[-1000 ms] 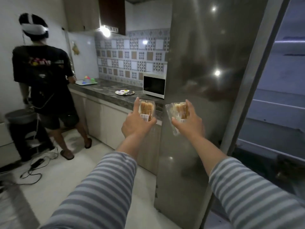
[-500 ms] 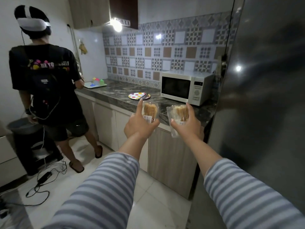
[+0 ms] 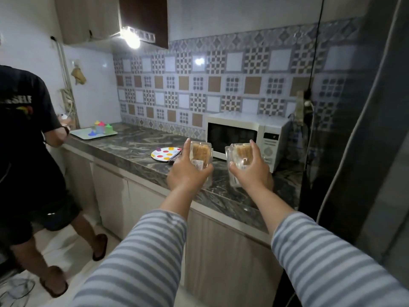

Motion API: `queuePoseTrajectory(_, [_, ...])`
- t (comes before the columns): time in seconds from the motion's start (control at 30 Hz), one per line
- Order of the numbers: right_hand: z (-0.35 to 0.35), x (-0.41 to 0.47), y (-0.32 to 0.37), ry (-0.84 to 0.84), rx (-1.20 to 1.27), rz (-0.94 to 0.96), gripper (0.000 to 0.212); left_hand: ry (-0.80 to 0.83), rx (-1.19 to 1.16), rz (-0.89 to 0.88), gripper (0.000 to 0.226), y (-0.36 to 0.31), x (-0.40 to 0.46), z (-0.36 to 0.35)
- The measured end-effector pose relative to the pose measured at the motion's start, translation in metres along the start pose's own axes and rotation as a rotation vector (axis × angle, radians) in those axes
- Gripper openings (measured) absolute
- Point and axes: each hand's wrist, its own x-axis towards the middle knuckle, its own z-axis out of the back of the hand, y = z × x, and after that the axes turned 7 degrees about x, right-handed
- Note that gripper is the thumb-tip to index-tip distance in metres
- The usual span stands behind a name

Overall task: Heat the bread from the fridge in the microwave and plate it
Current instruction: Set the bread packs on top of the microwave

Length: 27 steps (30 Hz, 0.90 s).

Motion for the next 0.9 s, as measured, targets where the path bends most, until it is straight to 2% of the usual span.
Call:
queuePoseTrajectory(0.2, [-0.050,0.083,-0.018,-0.014,-0.037,-0.024,0.083,0.042,-0.032,-0.014,0.094,-0.005,0.097,-0.047])
queuePoseTrajectory(0.57, [-0.142,0.259,-0.043,-0.189,-0.097,-0.110,0.084,0.182,-0.090,-0.148,0.095,-0.025,0.298,-0.146])
queuePoseTrajectory(0.9, [-0.147,0.412,-0.058,-0.322,-0.172,-0.114,0.084,0.249,-0.238,-0.287,0.091,-0.101,0.428,-0.235])
